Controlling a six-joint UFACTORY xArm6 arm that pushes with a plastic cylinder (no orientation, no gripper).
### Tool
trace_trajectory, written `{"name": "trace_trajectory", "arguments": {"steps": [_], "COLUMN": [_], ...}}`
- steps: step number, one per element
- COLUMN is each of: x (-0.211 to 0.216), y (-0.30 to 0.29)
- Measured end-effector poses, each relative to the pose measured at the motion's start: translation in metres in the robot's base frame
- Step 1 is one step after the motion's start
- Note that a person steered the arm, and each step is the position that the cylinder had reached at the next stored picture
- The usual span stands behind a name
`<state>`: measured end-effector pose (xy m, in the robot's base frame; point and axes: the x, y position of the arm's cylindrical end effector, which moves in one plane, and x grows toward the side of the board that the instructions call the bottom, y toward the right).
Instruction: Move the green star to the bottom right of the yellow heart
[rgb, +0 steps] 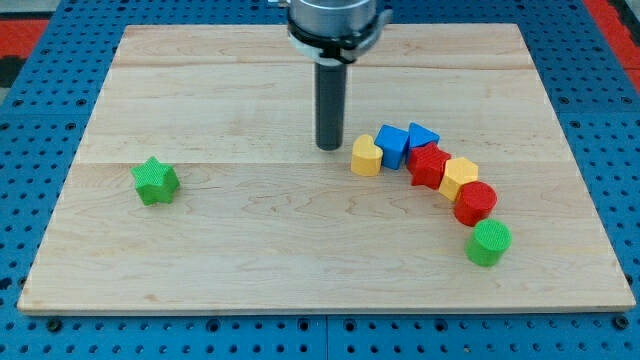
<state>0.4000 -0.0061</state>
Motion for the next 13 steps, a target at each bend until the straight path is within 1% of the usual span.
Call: {"name": "trace_trajectory", "arguments": {"steps": [1,2,3,4,5,6,7,8,9,10,11,12,13], "x": [-0.04,-0.049,-0.004,0.066,0.077,0.092,0.094,0.128,0.151,0.141,0.154,0.131,0.12], "y": [-0.064,-0.177,-0.226,-0.206,-0.108,-0.083,-0.151,-0.139,-0.066,-0.032,-0.089,-0.074,-0.064]}}
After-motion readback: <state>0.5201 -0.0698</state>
